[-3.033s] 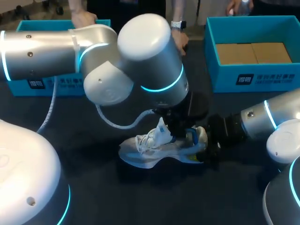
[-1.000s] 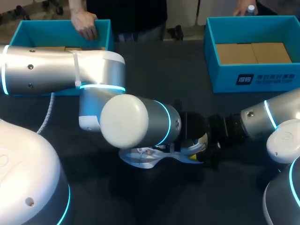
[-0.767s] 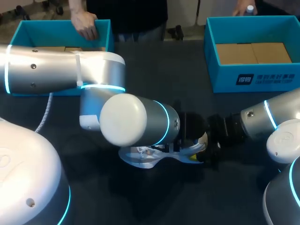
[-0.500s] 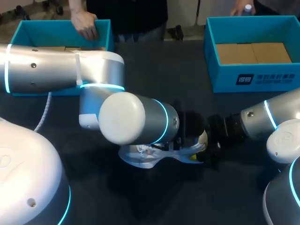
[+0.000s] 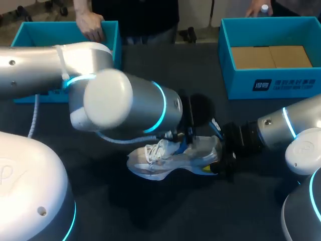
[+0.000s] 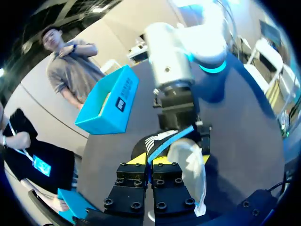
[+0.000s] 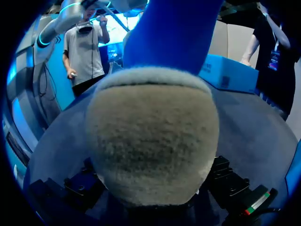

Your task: Take the shoe out of the shoebox, open the shoe tongue, remove and reinsert the insole, then place the shoe into the shoebox

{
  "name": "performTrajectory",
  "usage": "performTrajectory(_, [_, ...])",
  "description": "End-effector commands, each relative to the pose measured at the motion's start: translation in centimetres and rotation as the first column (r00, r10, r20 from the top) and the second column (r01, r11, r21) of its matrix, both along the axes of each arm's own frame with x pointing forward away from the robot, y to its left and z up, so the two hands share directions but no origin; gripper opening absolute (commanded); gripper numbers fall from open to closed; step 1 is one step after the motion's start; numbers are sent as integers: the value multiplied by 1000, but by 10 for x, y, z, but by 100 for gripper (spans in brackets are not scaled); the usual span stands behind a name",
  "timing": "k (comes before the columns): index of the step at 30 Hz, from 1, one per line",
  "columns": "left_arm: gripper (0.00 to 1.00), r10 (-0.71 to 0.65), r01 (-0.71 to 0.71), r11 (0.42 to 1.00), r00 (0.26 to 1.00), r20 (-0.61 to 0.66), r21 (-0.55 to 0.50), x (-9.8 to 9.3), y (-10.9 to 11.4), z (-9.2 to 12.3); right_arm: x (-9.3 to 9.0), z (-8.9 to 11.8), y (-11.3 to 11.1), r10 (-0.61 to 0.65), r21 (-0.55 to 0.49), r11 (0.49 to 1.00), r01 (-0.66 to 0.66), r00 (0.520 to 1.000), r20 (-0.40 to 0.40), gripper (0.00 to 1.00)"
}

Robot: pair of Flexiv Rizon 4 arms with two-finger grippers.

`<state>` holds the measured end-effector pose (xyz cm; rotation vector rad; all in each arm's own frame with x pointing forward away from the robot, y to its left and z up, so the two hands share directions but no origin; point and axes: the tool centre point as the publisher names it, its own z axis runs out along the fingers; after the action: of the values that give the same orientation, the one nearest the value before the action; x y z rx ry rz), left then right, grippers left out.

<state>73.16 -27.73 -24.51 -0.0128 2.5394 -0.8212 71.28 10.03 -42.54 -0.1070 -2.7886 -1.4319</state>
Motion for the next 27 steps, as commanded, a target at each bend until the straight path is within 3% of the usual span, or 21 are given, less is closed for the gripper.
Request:
performTrajectory(1, [0, 4, -7, 998, 999, -47, -56, 1, 8, 24, 0, 0, 2, -2, -4, 1000, 2, 1000, 0, 0])
performTrajectory(13, [0, -102, 81, 979, 990, -101, -187, -11, -7, 63, 0, 0, 2, -2, -4, 1000, 2, 1000, 0, 0])
performTrajectory(19, [0, -153, 132, 977, 982, -115, -169, -21, -14, 80, 0, 0, 2, -2, -4, 1000, 2, 1000, 0, 0])
performTrajectory(27, [0, -237, 217, 969, 954, -186, -121, -20, -18, 100, 0, 0, 2, -2, -4, 1000, 2, 1000, 0, 0])
